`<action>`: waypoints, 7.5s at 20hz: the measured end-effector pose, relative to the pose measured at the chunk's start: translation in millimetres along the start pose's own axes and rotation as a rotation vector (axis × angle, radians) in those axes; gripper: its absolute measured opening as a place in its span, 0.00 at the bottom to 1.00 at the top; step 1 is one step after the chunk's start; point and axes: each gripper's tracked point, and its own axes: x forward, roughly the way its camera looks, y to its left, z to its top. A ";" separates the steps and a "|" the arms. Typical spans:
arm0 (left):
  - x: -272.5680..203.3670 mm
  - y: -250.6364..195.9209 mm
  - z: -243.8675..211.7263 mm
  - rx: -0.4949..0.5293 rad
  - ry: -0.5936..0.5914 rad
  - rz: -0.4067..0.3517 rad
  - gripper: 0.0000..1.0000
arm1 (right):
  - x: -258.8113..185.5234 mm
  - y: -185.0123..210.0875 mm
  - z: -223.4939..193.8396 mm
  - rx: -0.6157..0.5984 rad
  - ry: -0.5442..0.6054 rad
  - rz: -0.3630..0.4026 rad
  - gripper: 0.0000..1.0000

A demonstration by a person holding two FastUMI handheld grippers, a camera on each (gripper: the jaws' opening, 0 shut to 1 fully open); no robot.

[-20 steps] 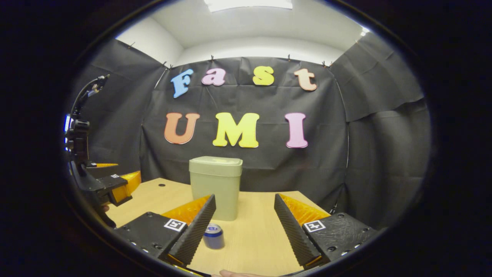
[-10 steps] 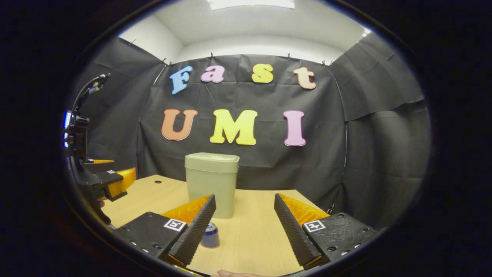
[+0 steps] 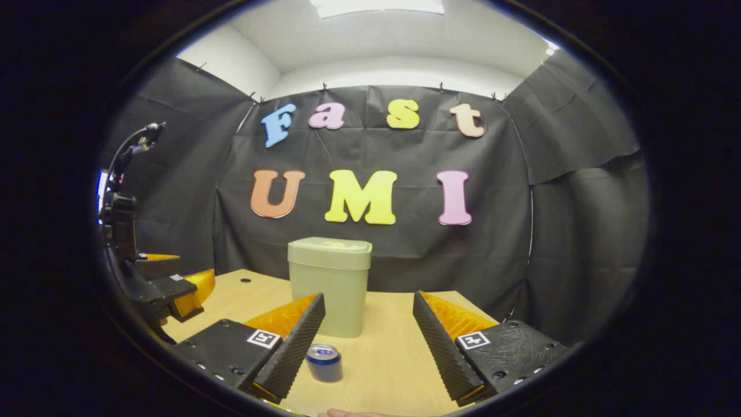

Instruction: Press the lid of the desktop garbage bin to open it, pick up the crumpled paper on the desktop and throw it into the bin, then pick up the pop can on the desktop and drop it into the bin, and finally close the garbage bin lid.

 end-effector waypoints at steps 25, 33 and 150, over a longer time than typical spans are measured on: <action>9.7 57.8 1.4 -0.069 0.006 0.064 0.99 | 239.3 96.9 48.9 0.049 0.196 0.096 0.00; 15.5 70.6 -1.2 -0.085 0.025 0.076 0.99 | 289.0 92.7 17.9 0.043 0.275 0.022 0.00; 4.4 -3.6 -82.6 -0.071 0.179 -0.057 0.33 | -0.6 27.2 -175.3 0.000 0.228 0.160 0.93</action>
